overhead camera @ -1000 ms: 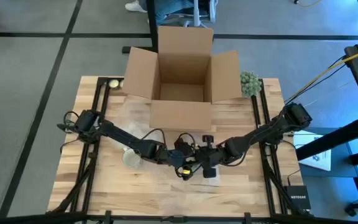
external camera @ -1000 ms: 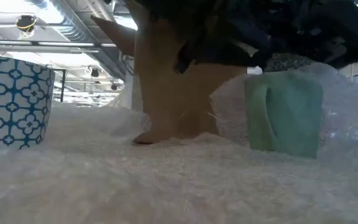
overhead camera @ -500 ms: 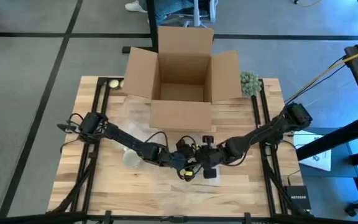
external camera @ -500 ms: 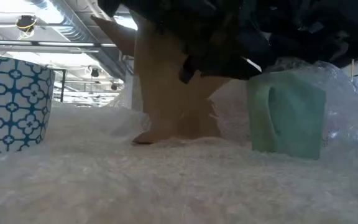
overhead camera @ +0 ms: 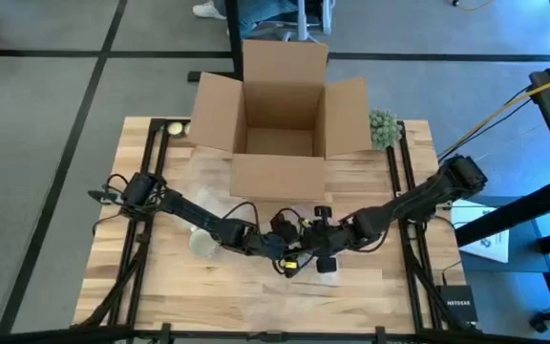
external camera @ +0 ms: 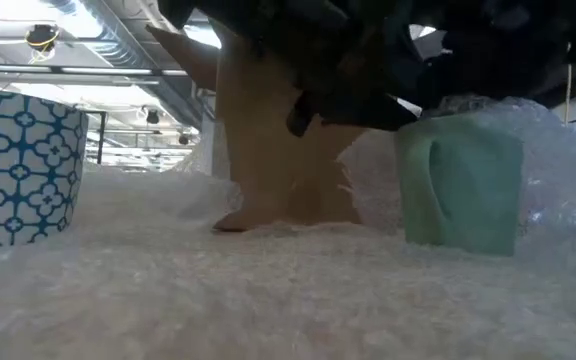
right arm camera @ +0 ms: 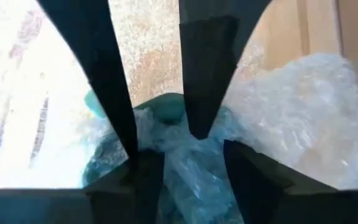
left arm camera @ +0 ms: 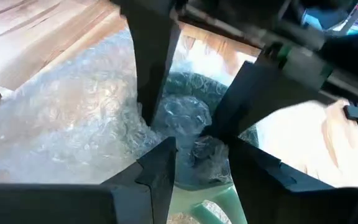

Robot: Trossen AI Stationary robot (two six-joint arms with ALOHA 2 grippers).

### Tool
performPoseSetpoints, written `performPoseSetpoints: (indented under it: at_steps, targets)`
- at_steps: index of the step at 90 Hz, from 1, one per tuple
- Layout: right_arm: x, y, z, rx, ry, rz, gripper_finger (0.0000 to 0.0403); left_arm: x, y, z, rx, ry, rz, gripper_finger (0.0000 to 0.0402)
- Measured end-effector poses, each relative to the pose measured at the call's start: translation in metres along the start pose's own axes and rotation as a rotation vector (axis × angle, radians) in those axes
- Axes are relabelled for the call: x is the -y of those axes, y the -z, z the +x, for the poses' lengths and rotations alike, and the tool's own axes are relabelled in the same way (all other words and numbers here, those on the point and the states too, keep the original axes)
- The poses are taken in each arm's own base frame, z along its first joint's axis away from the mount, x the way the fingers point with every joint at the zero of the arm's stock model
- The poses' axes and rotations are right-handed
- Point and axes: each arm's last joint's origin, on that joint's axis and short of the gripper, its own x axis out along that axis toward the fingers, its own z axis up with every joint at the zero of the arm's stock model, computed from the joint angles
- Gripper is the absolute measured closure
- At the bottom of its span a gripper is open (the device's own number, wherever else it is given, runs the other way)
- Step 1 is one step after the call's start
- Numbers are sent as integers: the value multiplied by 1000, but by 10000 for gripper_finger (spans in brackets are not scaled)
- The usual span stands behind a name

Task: Wrap mug
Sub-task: Wrap the green mug with the bubble wrap

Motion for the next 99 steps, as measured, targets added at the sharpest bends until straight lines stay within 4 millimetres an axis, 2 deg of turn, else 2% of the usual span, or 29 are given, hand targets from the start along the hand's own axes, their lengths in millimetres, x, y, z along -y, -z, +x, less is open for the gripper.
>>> performPoseSetpoints:
  at_steps: [50, 65, 78, 99]
  targets:
    - [17, 5, -52, 33, -26, -6, 231, 0, -2, -3, -1, 6, -3, 270]
    - [16, 1, -48, 67, 4, 1, 231, 0, -2, -3, -1, 5, -4, 270]
    - [15, -3, -37, 100, 145, -23, 231, 0, -3, -3, 0, 5, -8, 270]
    - [16, -2, -14, 28, 137, -38, 231, 0, -3, -3, 1, 5, -9, 270]
